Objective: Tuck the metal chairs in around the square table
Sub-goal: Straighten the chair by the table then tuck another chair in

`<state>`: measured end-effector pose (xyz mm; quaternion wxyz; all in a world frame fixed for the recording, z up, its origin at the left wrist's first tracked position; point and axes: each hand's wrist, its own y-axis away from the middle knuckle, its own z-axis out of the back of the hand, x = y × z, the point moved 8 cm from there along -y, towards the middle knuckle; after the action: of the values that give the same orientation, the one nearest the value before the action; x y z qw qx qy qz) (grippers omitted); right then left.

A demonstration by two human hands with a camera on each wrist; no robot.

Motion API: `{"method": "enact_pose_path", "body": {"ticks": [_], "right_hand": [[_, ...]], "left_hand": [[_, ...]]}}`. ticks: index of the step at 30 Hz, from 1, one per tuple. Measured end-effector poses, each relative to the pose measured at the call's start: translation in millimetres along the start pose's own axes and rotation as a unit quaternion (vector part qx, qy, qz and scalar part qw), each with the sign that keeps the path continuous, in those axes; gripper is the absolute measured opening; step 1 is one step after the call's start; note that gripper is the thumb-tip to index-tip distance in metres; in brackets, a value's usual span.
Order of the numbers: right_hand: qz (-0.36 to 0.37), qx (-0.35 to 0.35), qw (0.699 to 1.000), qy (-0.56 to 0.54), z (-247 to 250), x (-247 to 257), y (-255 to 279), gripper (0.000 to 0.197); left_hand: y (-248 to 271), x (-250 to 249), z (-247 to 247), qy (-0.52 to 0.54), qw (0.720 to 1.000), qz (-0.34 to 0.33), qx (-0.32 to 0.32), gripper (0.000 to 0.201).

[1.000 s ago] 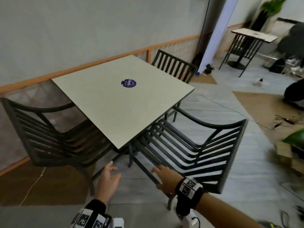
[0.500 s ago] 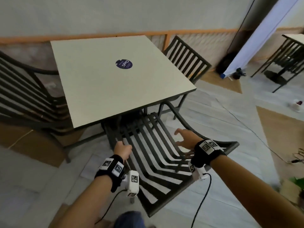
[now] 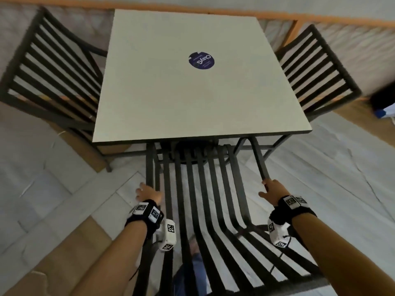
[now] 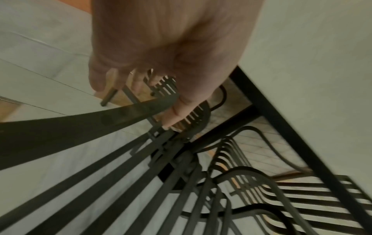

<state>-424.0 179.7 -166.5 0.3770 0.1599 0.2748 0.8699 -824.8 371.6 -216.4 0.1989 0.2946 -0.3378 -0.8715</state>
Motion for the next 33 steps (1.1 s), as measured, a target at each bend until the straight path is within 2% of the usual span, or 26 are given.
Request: {"method": "enact_pose_path", "body": {"ticks": [3,5,9,13,24,33], "right_hand": [[-0.042,-0.01,0.999,-0.021,-14,-26,-23,0.062],[-0.068,-0.003,0.996,-0.05,-30,-44,-37,0.063],[-0.071,-0.007,0.989,-0.127,-53,-61,-53,0.056],[-0.074,-0.004,0.987,-0.143,-60,-70,-62,0.04],[-0.047,0.016,0.985,-0.163,-77,-48,-52,0.033],[-0.058,0.013,0.982,-0.18,-77,-52,-61,0.033]], "left_hand": [[-18,30,-10,0.017,0.998,0.062,-0.007,0.08],[-29,48,-20,0.048,0.996,0.079,-0.002,0.074],[-42,56,-37,0.117,0.993,0.025,0.006,0.042],[-57,67,-46,0.113,0.993,-0.005,-0.03,0.028],[-84,103,-30,0.1,0.993,0.008,-0.059,0.036],[-84,87,-28,0.098,0.994,-0.003,-0.055,0.03]]}}
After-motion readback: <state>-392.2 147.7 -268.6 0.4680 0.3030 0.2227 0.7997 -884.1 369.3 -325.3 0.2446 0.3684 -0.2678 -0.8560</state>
